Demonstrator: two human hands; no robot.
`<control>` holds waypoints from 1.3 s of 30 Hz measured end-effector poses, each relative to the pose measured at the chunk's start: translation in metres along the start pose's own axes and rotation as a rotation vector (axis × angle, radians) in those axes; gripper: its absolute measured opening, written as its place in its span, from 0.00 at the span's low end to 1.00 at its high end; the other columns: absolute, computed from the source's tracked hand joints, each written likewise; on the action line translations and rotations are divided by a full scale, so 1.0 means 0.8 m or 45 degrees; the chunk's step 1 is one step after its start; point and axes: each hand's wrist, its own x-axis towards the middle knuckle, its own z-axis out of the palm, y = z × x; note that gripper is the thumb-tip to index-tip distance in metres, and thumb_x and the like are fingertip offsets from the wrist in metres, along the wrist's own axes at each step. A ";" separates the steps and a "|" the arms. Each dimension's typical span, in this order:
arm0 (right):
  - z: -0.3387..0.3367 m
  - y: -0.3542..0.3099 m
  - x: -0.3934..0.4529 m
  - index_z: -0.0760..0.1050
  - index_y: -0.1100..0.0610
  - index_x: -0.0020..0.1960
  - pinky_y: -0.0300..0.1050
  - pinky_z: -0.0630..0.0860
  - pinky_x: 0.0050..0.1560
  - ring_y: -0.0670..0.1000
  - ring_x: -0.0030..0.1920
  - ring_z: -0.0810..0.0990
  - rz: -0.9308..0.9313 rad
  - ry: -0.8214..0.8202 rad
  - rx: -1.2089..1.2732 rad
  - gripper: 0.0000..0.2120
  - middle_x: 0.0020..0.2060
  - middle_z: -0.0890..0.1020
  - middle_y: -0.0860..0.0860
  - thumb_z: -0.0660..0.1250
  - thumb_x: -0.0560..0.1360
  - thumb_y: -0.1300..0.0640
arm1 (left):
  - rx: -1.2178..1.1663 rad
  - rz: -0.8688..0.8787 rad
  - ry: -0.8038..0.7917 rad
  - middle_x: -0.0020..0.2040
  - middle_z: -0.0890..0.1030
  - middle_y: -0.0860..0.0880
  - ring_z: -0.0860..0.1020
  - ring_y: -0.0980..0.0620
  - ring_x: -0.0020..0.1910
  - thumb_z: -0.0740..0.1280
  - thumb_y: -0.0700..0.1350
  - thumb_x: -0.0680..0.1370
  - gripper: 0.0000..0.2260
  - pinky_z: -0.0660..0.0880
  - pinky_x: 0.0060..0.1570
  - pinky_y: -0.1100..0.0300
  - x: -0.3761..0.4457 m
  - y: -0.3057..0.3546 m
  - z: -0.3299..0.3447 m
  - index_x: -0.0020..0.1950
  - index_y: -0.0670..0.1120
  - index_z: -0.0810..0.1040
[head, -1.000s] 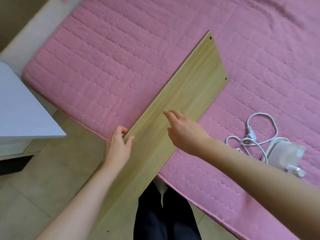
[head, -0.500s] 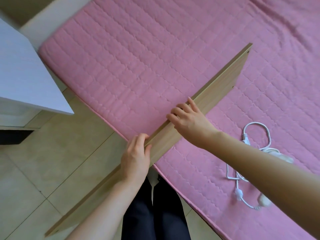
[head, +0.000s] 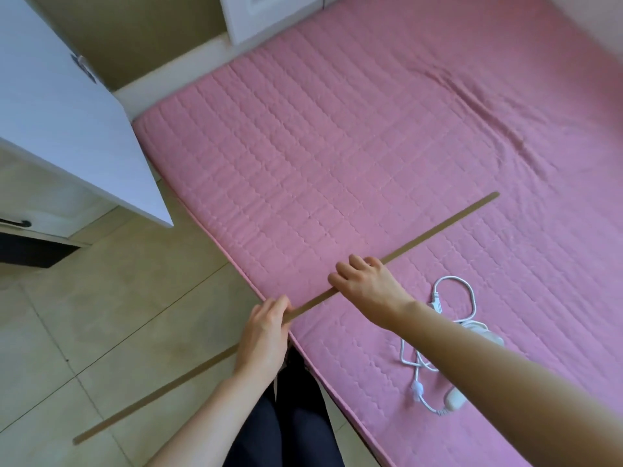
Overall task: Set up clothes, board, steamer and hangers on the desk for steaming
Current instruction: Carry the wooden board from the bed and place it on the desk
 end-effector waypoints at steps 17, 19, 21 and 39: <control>-0.155 -0.108 -0.051 0.77 0.51 0.48 0.41 0.70 0.28 0.50 0.38 0.72 -0.010 0.310 0.410 0.04 0.38 0.74 0.45 0.69 0.75 0.58 | 0.096 0.143 0.386 0.41 0.77 0.57 0.76 0.54 0.42 0.74 0.38 0.70 0.10 0.75 0.39 0.55 -0.133 0.033 -0.185 0.44 0.49 0.78; -0.167 -0.120 -0.049 0.76 0.51 0.48 0.40 0.69 0.27 0.50 0.38 0.73 -0.051 0.308 0.449 0.02 0.38 0.74 0.45 0.65 0.77 0.56 | 0.153 0.176 0.425 0.40 0.77 0.57 0.75 0.54 0.41 0.75 0.38 0.69 0.10 0.74 0.38 0.55 -0.147 0.030 -0.201 0.44 0.50 0.78; -0.178 -0.132 -0.044 0.76 0.51 0.49 0.41 0.70 0.30 0.50 0.37 0.73 -0.088 0.289 0.482 0.04 0.38 0.74 0.45 0.63 0.78 0.55 | 0.199 0.191 0.455 0.39 0.76 0.57 0.74 0.55 0.40 0.76 0.39 0.68 0.11 0.72 0.37 0.59 -0.161 0.025 -0.217 0.45 0.50 0.78; -0.245 -0.373 0.072 0.76 0.50 0.55 0.45 0.77 0.34 0.50 0.36 0.81 -0.454 0.366 0.445 0.12 0.41 0.82 0.45 0.56 0.77 0.52 | 0.238 0.020 0.744 0.42 0.79 0.54 0.77 0.54 0.43 0.77 0.39 0.68 0.12 0.71 0.46 0.60 -0.312 -0.148 -0.348 0.49 0.47 0.82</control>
